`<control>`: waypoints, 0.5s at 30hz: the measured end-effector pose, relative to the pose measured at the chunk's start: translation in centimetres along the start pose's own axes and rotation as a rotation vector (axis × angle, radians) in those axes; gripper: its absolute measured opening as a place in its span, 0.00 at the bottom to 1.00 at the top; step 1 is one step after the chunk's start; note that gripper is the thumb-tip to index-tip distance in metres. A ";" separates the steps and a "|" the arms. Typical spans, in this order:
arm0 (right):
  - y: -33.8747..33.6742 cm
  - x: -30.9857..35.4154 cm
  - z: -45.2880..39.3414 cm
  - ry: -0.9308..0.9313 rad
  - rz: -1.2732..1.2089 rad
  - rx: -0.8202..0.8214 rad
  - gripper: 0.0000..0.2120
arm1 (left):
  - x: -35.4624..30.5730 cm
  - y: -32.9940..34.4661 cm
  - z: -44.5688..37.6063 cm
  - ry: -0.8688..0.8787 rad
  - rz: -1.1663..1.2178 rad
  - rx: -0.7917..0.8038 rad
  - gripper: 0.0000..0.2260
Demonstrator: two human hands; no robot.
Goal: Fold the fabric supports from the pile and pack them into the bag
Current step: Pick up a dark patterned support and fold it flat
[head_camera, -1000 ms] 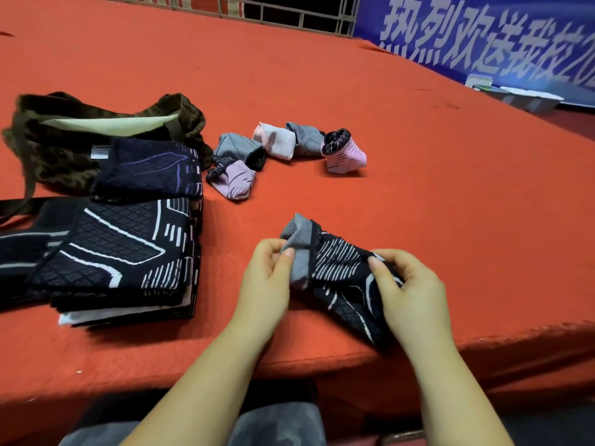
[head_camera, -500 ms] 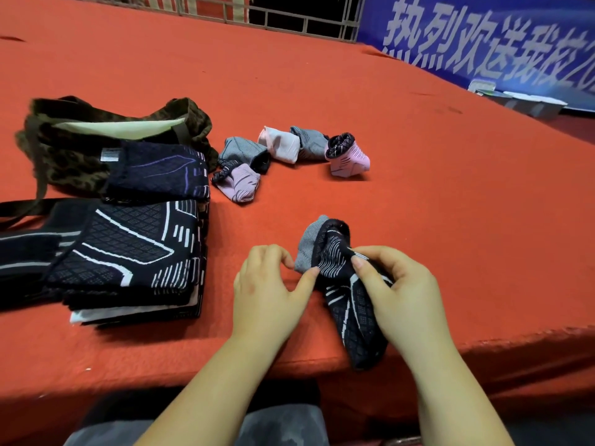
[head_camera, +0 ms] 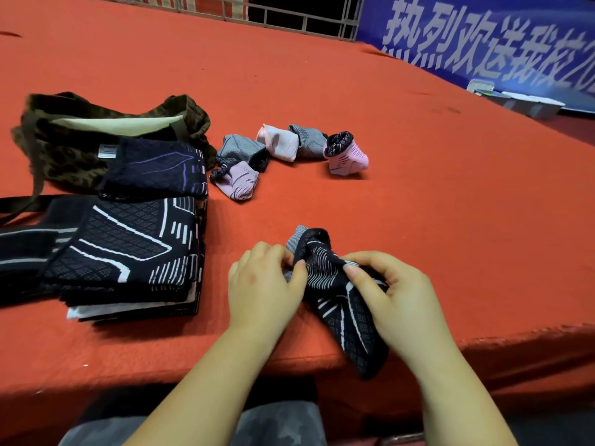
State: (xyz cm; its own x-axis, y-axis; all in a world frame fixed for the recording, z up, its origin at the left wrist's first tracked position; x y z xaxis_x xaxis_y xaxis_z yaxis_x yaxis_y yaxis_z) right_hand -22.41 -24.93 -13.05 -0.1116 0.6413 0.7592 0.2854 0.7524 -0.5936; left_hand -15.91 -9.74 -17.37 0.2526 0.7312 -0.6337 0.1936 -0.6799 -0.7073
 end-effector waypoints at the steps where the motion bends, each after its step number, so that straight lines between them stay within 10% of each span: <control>1: -0.1 -0.1 0.0 0.004 0.002 -0.003 0.10 | 0.0 -0.1 -0.1 0.004 -0.019 0.014 0.06; 15: -6.1 -4.4 -1.2 0.260 0.208 -0.231 0.05 | 1.8 -0.7 -0.3 -0.447 1.105 0.216 0.07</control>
State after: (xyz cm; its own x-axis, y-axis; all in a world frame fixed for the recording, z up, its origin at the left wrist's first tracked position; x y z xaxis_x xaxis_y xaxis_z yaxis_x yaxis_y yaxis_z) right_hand -22.49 -32.56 -12.46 0.2074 0.6947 0.6888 0.4859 0.5380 -0.6889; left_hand -15.35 -7.96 -17.94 -0.1765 -0.2543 -0.9509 -0.0925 -0.9575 0.2733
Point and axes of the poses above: each hand's wrist, its own z-axis away from the middle knuckle, its own y-axis out of the palm, x = y × z, the point moved 4 cm from there along -z, towards the middle knuckle, and after that the axes turned 4 degrees about x, right-handed, at the moved point
